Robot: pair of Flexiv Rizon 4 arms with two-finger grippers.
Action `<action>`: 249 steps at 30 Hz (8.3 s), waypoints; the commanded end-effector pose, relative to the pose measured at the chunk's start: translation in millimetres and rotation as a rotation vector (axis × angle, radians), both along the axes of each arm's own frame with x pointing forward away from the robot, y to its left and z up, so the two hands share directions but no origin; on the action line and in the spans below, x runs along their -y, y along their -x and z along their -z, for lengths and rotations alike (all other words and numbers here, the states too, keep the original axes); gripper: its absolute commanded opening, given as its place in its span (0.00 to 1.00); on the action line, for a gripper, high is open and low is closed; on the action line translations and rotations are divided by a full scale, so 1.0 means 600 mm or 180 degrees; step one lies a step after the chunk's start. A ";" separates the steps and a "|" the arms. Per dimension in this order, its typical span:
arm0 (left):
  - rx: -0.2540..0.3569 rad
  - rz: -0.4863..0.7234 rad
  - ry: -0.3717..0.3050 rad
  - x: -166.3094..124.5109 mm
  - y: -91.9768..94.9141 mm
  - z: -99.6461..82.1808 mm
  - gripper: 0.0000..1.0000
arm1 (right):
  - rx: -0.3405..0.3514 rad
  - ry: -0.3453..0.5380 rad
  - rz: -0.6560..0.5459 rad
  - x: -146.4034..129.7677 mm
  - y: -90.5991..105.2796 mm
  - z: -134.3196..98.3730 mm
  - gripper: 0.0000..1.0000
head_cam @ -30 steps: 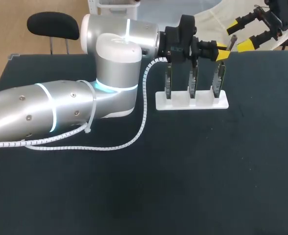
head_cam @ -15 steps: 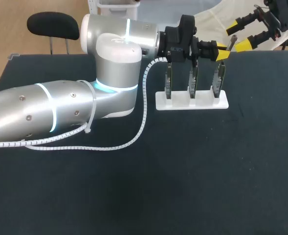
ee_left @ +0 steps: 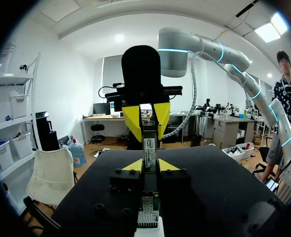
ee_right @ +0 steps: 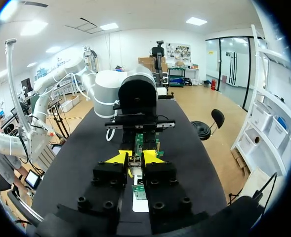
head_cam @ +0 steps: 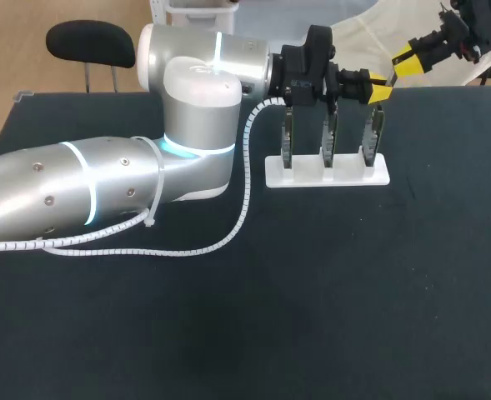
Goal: Pick up the optical module with the left hand, and insert it into the network port with the right hand.
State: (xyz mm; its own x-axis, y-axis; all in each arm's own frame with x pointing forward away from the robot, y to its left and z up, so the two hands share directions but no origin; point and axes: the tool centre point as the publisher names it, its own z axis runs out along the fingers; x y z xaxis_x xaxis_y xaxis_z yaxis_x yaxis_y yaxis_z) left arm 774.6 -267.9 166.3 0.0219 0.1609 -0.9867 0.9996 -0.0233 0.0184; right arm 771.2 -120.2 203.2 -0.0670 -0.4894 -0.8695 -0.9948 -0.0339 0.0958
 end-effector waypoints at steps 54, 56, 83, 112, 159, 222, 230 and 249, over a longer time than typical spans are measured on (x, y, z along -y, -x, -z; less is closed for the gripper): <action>-0.0150 0.0226 -0.0821 -0.031 -0.001 -0.011 1.00 | -0.0006 -0.0015 -0.0062 -0.001 0.006 0.004 0.00; -0.0197 0.0196 -0.0846 -0.033 0.000 -0.010 1.00 | -0.0008 -0.0011 -0.0057 -0.001 0.007 0.005 0.00; -0.0303 0.0230 -0.1402 -0.046 0.011 0.009 1.00 | -0.0007 -0.0001 -0.0047 0.003 0.004 0.004 0.00; -0.0404 0.0278 -0.1475 -0.051 0.004 0.022 1.00 | -0.0013 0.0033 -0.0060 0.003 -0.002 0.004 0.00; -0.0377 0.0317 -0.1402 -0.045 -0.005 0.021 1.00 | 0.0232 0.0305 -0.0229 -0.008 -0.010 0.018 0.00; -0.0350 0.0099 -0.1822 -0.055 0.003 0.017 1.00 | 0.0312 0.0485 -0.0374 -0.019 0.001 0.040 0.00; -0.0350 0.0099 -0.1822 -0.055 0.003 0.017 1.00 | 0.0314 0.0521 -0.0356 -0.019 -0.001 0.045 0.00; -0.0350 0.0099 -0.1822 -0.055 0.003 0.017 1.00 | 0.0276 0.0552 -0.0294 -0.014 -0.009 0.057 0.00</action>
State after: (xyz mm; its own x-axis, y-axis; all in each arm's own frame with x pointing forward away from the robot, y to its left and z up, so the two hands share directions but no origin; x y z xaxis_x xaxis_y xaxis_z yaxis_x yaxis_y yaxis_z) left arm 774.0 -235.1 155.8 -0.0614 0.6680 -0.7416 0.9935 -0.0308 -0.1100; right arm 776.7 -112.6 169.8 0.0569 -0.6319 -0.7730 -0.9928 -0.1175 0.0230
